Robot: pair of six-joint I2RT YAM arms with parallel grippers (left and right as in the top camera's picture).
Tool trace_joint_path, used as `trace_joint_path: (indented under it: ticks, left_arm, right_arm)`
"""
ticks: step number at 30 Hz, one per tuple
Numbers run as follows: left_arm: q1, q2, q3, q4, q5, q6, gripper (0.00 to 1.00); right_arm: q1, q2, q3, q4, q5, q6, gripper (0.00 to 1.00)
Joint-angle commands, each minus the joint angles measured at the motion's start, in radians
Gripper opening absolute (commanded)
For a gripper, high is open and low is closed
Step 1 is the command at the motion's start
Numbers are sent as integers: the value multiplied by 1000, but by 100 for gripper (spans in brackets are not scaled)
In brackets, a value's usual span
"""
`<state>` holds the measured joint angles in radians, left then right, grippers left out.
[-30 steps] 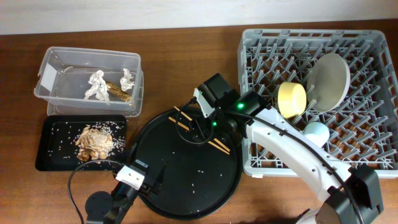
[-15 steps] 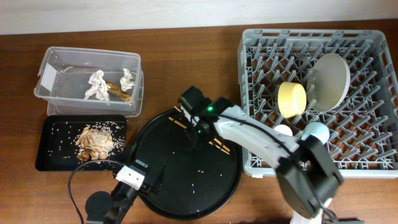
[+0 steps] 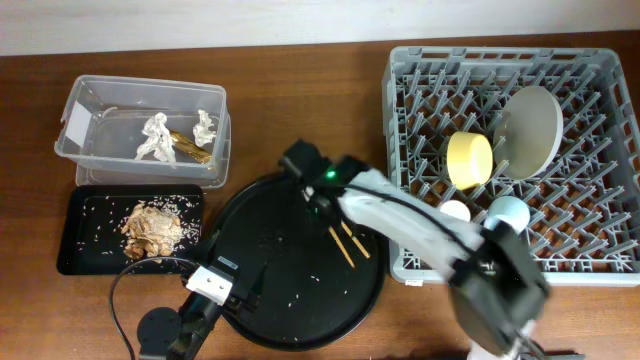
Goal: Sort waste into correct bins and load items into the dishwasher rack
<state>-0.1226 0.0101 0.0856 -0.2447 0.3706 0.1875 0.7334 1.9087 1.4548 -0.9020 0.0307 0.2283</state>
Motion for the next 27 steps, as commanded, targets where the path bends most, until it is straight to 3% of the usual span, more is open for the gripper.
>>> trace_joint_path:
  ticks: [1,3,4,7,9,10,13,16,17,20,22,23,27]
  left_arm:
    - [-2,-5,-5,1,8,12,99]
    - [-2,-5,-5,1,8,12,99]
    - [-2,-5,-5,1,8,12,99]
    - [-2,-5,-5,1,8,12,99]
    - [-2,-5,-5,1,8,12,99]
    - [-2,-5,-5,1,8,12,99]
    - [-2,-5,-5,1,8,12,99]
    - [-2,-5,-5,1,8,12,99]
    - [-2,-5,-5,1,8,12,99]
    - [-2,-5,-5,1,8,12,99]
    - [-2,-5,-5,1,8,12,99]
    - [-2,-5,-5,1,8,12,99]
    - [-2,-5,-5,1,8,12,99]
  right_arm:
    - [-98,-223,57,-11,66,69,4]
    - [-261,-234,56,-43,185,69,4]
    - [-366,-207,55,-29,183,93,4]
    - [-486,-140,55,-23,61,73,3]
    - [-447,-151,57,-44,48,37,43]
    - [-412,-174,57,-61,47,69,50]
    - [-191,-185,43,-81,7,65,57]
    - [-9,-79,-54,6,151,69,59]
    - [-5,-15,-71,28,154,69,58]
    - [-23,134,-71,32,149,69,43]
    - [-22,172,-70,20,150,68,9]
    - [-22,154,-68,16,150,68,4]
    - [-87,-183,-35,-26,150,69,4]
